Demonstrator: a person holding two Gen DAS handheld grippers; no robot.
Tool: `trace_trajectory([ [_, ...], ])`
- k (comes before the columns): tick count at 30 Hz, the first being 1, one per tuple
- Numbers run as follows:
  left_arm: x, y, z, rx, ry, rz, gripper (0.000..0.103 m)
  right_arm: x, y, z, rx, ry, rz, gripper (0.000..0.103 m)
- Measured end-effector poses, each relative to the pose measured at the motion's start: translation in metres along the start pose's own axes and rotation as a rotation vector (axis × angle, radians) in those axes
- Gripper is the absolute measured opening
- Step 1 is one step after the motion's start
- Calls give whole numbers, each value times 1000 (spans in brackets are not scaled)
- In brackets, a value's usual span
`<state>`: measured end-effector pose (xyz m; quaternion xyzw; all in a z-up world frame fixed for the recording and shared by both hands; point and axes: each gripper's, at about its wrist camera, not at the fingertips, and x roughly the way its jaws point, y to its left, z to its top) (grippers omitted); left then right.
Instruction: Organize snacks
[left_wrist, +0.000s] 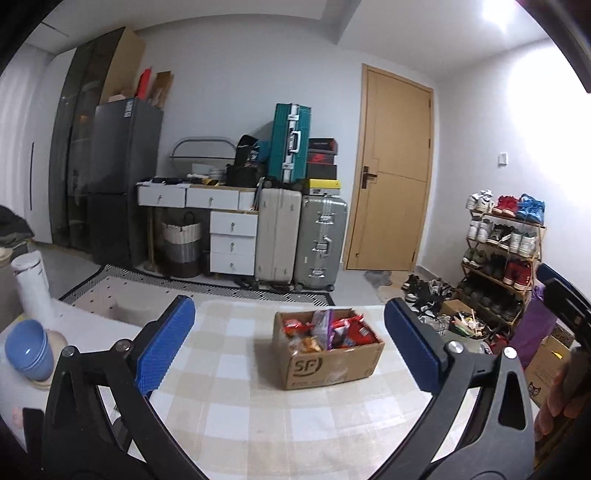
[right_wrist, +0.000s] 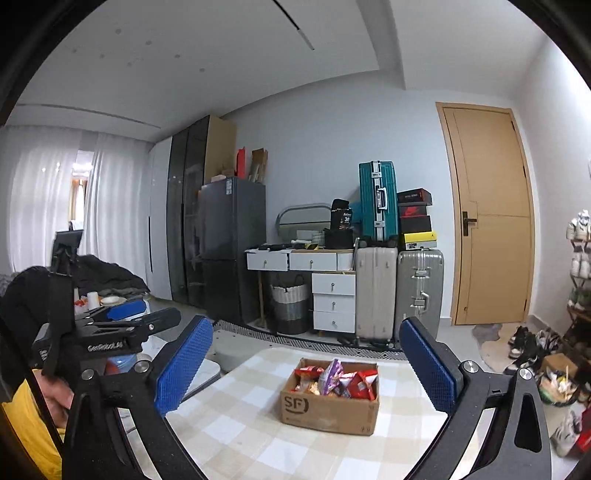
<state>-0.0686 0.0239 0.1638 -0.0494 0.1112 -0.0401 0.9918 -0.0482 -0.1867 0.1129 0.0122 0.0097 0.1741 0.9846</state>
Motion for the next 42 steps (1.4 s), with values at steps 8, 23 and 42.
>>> trace_trajectory([
  [8, -3, 17, -28, -17, 0, 47, 102, -5, -9, -28, -5, 21, -41, 103],
  [23, 116, -13, -99, 98, 86, 88, 102, 58, -74, -110, 86, 106, -127, 102],
  [42, 274, 11, -199, -21, 30, 133, 102, 154, -106, -208, 40, 91, -230, 102],
])
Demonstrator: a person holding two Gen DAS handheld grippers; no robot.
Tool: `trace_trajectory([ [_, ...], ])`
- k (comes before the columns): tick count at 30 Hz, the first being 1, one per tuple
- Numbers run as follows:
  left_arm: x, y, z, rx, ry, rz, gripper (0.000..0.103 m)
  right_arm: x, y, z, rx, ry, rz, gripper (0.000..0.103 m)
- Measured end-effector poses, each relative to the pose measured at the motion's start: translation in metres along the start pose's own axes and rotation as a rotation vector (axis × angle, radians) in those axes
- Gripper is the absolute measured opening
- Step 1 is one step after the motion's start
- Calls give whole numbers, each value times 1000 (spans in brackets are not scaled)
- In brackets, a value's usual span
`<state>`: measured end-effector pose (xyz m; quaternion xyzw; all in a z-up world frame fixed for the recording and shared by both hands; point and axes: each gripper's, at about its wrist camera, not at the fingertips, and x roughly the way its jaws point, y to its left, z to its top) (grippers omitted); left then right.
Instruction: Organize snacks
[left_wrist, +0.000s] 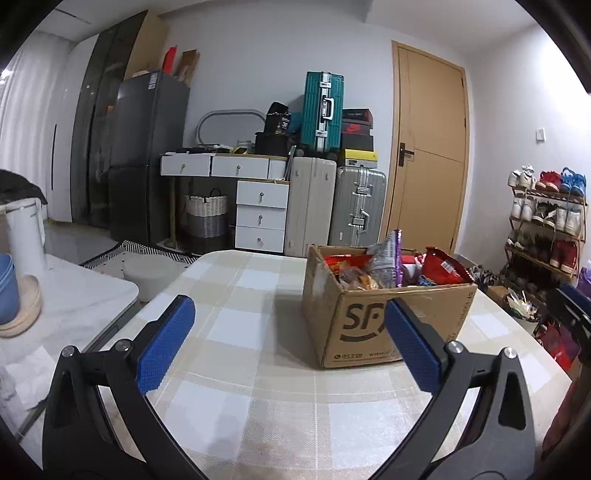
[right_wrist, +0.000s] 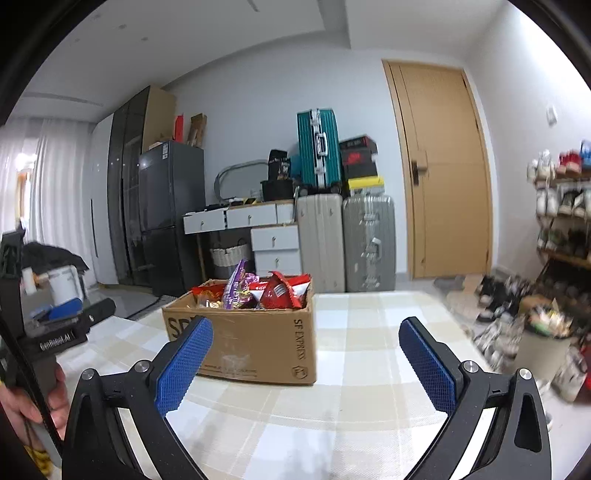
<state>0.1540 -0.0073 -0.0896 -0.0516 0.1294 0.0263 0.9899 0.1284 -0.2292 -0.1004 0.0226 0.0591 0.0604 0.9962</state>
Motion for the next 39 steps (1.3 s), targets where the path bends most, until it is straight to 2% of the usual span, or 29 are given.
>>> trace_trajectory([
  [4, 9, -2, -15, 13, -8, 23, 102, -6, 8, -5, -34, -32, 9, 102],
  [15, 38, -6, -34, 50, -15, 52, 102, -2, 9, -9, -28, -16, 21, 102],
  [16, 30, -5, -34, 54, -14, 55, 102, -1, 8, -9, -20, -12, 27, 102],
  [28, 33, -6, -34, 72, 2, 67, 102, 9, 2, -13, 1, 52, 13, 102],
  [31, 32, -3, -36, 66, 3, 96, 102, 8, 3, -14, -10, 49, 1, 102],
  [39, 36, 3, -38, 66, 7, 95, 102, 8, 4, -14, -26, 55, -4, 102],
])
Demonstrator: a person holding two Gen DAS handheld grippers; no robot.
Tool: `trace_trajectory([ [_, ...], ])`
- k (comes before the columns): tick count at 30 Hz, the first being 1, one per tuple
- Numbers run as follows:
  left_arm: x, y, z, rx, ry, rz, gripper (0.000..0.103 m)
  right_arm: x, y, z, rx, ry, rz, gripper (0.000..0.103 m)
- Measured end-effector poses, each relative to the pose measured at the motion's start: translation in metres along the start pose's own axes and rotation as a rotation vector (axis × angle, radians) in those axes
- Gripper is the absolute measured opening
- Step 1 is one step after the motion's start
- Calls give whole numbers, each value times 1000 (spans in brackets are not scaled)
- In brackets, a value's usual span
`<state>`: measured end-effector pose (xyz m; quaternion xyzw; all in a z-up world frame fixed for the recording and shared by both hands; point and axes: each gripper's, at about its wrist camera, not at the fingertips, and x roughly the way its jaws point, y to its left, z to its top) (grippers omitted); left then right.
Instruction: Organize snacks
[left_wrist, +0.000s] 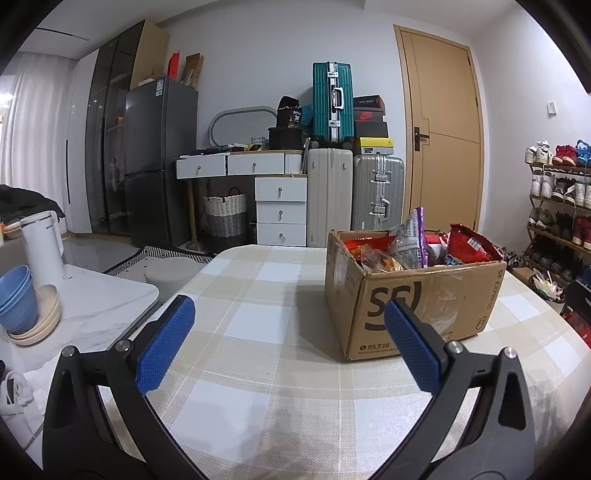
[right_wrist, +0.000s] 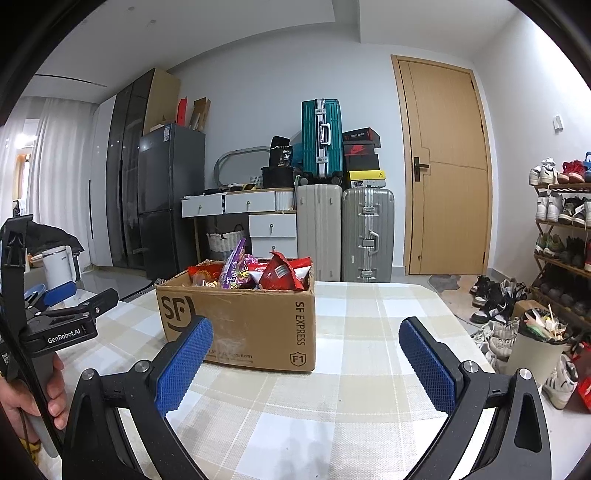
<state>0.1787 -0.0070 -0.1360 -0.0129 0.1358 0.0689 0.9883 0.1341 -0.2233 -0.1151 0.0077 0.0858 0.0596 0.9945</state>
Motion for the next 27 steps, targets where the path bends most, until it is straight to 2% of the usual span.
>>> trace_trajectory([
  [27, -2, 1, 3, 3, 0, 0, 102, -1, 0, 0, -2, 4, -2, 102],
])
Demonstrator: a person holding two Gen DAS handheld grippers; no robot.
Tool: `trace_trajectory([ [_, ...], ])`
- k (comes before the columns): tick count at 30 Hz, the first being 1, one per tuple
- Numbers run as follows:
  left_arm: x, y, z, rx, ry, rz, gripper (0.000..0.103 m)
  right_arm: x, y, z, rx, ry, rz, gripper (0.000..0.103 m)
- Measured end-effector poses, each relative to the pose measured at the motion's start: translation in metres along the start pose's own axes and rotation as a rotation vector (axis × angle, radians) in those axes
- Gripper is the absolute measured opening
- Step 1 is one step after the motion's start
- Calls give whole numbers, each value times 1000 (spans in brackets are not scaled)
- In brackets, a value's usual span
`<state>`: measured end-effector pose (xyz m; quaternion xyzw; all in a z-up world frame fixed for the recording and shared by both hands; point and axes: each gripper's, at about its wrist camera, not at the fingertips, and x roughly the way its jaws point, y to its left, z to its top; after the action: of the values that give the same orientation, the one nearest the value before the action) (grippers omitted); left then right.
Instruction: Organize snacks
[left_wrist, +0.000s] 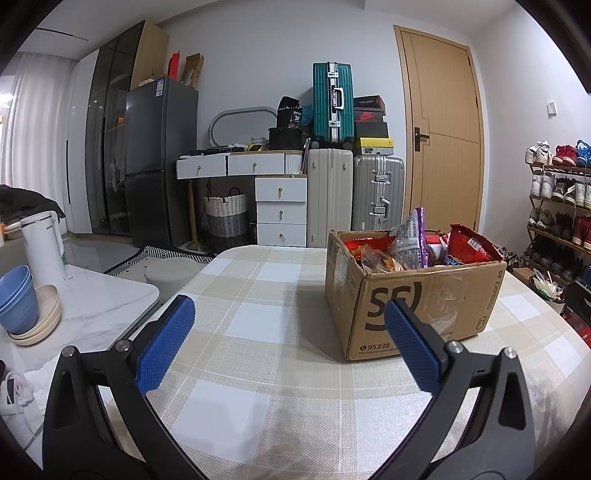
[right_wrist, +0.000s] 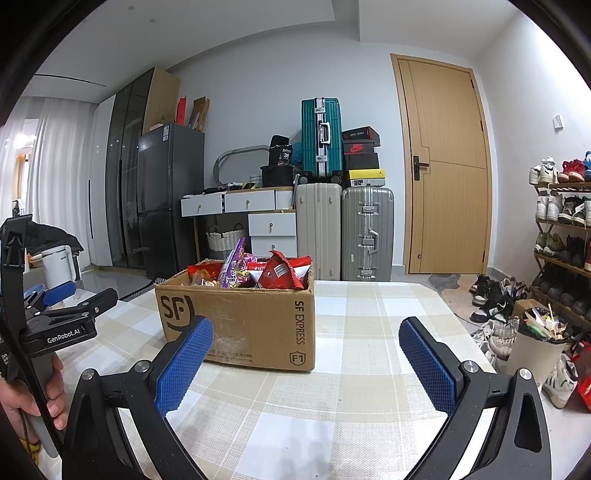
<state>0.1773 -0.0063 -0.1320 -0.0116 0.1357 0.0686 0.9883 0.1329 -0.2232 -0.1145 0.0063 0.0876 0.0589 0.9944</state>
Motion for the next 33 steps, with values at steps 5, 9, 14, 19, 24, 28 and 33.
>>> trace_trajectory([
  [5, -1, 0, 0, 0, 0, 0, 102, 0, 0, 0, -1, 0, -1, 102],
  [9, 0, 1, 0, 0, -2, 1, 102, 0, 0, 0, 0, 1, 0, 102],
  [14, -3, 0, 0, 1, -2, 1, 102, 0, 0, 0, -1, 1, 0, 102],
  [19, -2, 0, 0, 3, 2, 10, 102, 0, 0, 0, 0, 1, 0, 102],
  [24, -7, 1, 4, 2, -4, 8, 102, 0, 0, 0, -1, 2, 1, 102],
  [28, -22, -2, 12, 15, -12, -34, 102, 0, 0, 0, -1, 1, 1, 102],
  [33, -33, -7, 16, 18, -35, -25, 103, 0, 0, 1, -1, 2, -1, 102],
])
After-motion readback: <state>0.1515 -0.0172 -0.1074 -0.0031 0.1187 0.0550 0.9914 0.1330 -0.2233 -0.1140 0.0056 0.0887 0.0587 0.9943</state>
